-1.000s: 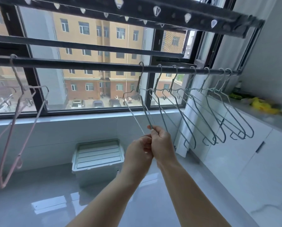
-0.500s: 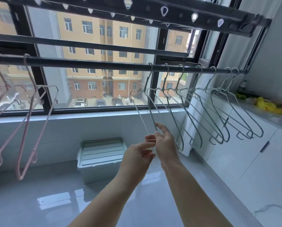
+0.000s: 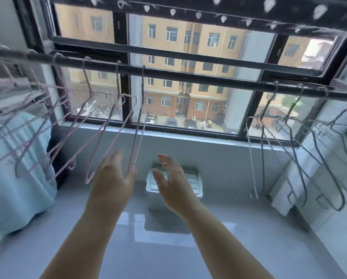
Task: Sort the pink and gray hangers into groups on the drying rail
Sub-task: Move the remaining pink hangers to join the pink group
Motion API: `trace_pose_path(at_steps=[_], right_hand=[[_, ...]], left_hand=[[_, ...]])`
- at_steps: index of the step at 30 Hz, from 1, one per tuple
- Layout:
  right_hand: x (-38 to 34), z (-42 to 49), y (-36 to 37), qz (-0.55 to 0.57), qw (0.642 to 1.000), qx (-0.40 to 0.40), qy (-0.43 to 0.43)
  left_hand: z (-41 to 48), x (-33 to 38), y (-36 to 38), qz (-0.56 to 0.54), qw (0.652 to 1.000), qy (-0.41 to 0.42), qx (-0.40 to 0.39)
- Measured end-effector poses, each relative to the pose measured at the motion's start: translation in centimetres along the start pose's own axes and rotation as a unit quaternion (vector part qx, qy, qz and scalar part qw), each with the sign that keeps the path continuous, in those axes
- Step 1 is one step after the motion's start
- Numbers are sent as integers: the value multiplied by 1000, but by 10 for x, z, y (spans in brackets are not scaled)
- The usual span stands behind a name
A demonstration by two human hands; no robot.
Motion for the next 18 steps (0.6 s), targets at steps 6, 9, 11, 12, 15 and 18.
trace_pose_path(at_steps=[6, 9, 11, 12, 15, 18], right_hand=[[-33, 27, 52, 275, 945, -115, 132], [-34, 28, 48, 358, 917, -102, 143], [-31, 27, 39, 399, 903, -88, 136], [-29, 25, 33, 409, 900, -77, 132], [-21, 19, 9, 414, 902, -36, 117], [-10, 10, -25, 411, 905, 20, 110]], left_hand=[[-6, -22, 3, -121, 988, -23, -90], [-5, -23, 8, -165, 983, -10, -77], [-4, -18, 15, -202, 977, 1, -74], [-4, -14, 19, -214, 974, 11, -74], [-3, 5, 33, -226, 970, 50, -77], [-3, 34, 52, -251, 960, 87, -93]])
Point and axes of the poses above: each hand's wrist, its own z-axis towards the middle knuckle, its own y-axis out of the palm, x = y × z, the point moved 2 cm from there along z, towards the middle knuckle, and after that the axes turned 6 degrees about y, right-handed, at the moved point
